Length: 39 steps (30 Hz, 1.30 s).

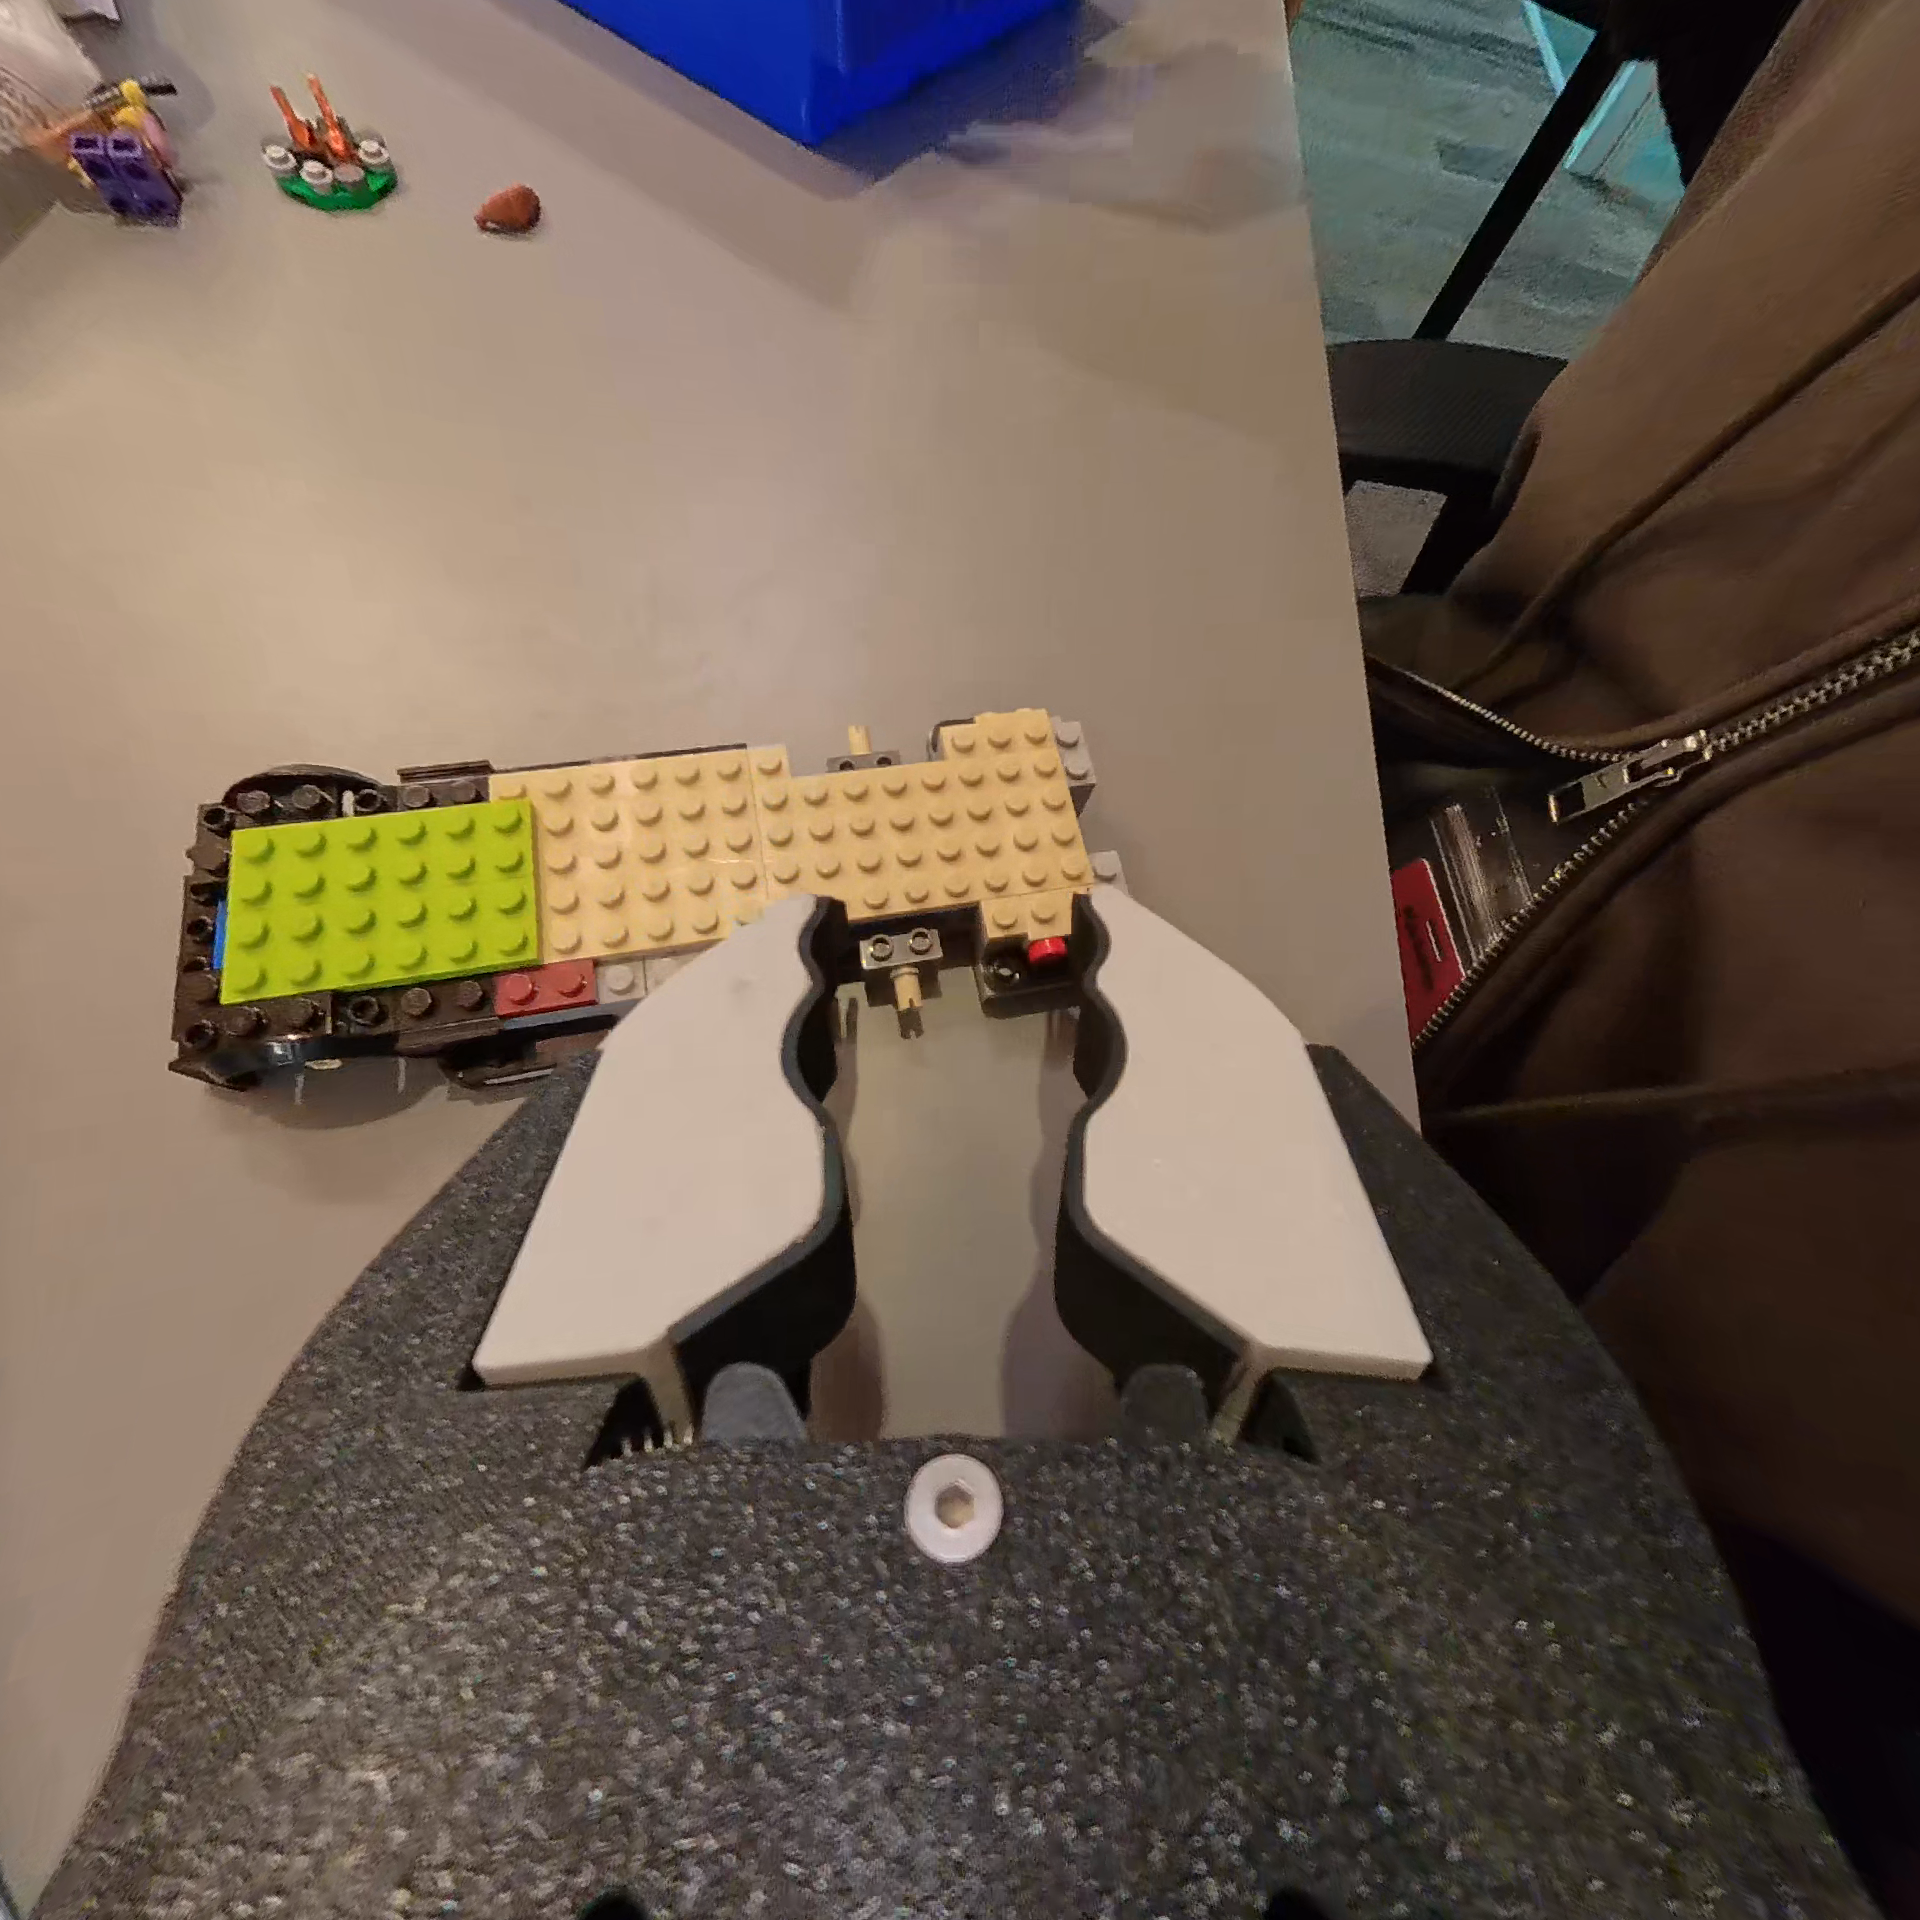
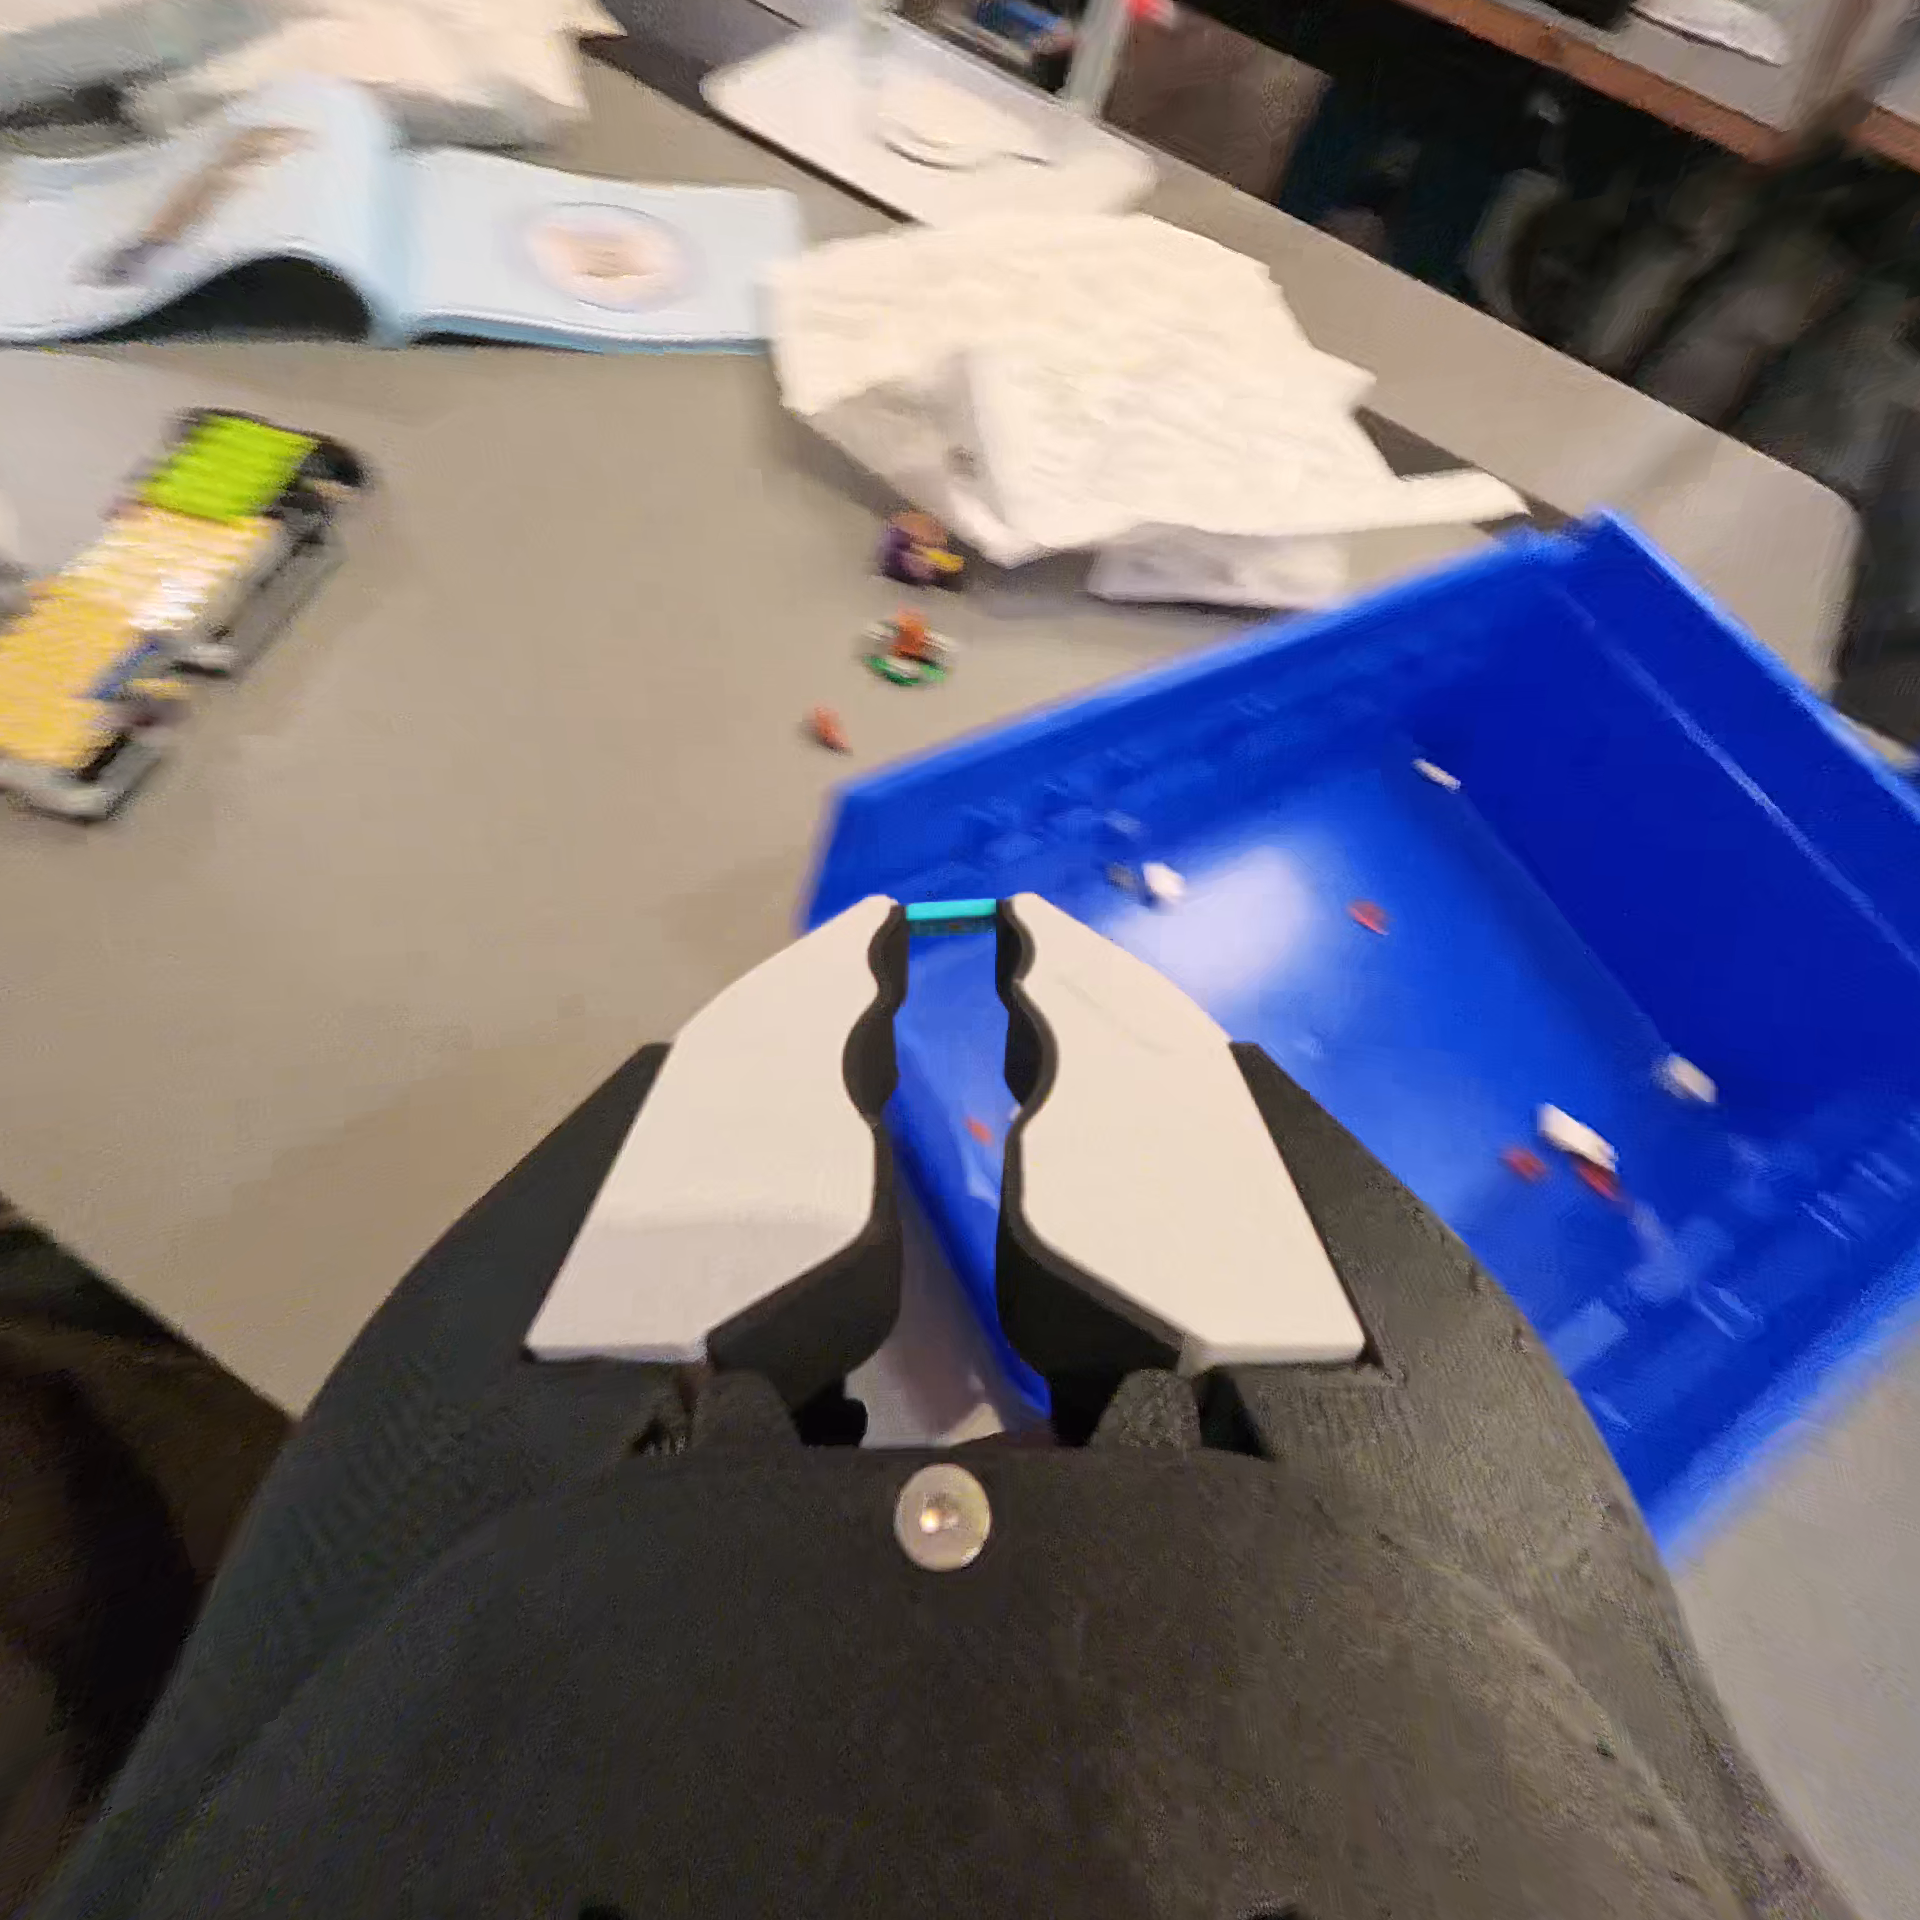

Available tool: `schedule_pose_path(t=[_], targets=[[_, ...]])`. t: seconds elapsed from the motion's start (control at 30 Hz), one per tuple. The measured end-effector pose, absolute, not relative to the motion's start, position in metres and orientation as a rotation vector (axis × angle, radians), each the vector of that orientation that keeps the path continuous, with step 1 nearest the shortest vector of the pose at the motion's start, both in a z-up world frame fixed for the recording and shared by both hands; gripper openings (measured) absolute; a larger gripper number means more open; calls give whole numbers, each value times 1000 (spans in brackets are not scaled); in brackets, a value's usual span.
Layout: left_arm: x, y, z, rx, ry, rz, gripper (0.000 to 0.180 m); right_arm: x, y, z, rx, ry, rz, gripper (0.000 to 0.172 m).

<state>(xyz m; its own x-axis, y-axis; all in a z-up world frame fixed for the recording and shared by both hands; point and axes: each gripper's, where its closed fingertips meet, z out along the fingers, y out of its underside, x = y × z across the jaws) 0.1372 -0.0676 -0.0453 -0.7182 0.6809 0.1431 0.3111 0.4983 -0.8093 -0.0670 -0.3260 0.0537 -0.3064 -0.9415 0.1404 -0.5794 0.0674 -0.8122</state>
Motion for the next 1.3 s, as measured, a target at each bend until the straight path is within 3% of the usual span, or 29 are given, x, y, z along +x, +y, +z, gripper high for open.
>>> schedule_pose_path(t=[0.13,0.23,0.53,0.83,1.07,1.3], targets=[[133,-66,-47,-826,-2294,1099,43,-104,-377,43,-1453,2194,-1207,17],[132,-64,-46,-811,-2302,1100,45,-101,-378,37,-1471,2224,-1181,30],[128,-55,-58,-749,-2383,1044,46,-16,-266,28,-1857,1783,-1080,27],[122,-52,-58,-733,-2402,1068,32,70,-129,-29,-2011,1203,-655,31],[123,-51,-58,-713,-2427,1088,18,100,-97,-55,-2080,1059,-509,36],[127,-52,-62,-704,-2467,1082,19,105,-90,-56,-2080,1022,-475,34]])
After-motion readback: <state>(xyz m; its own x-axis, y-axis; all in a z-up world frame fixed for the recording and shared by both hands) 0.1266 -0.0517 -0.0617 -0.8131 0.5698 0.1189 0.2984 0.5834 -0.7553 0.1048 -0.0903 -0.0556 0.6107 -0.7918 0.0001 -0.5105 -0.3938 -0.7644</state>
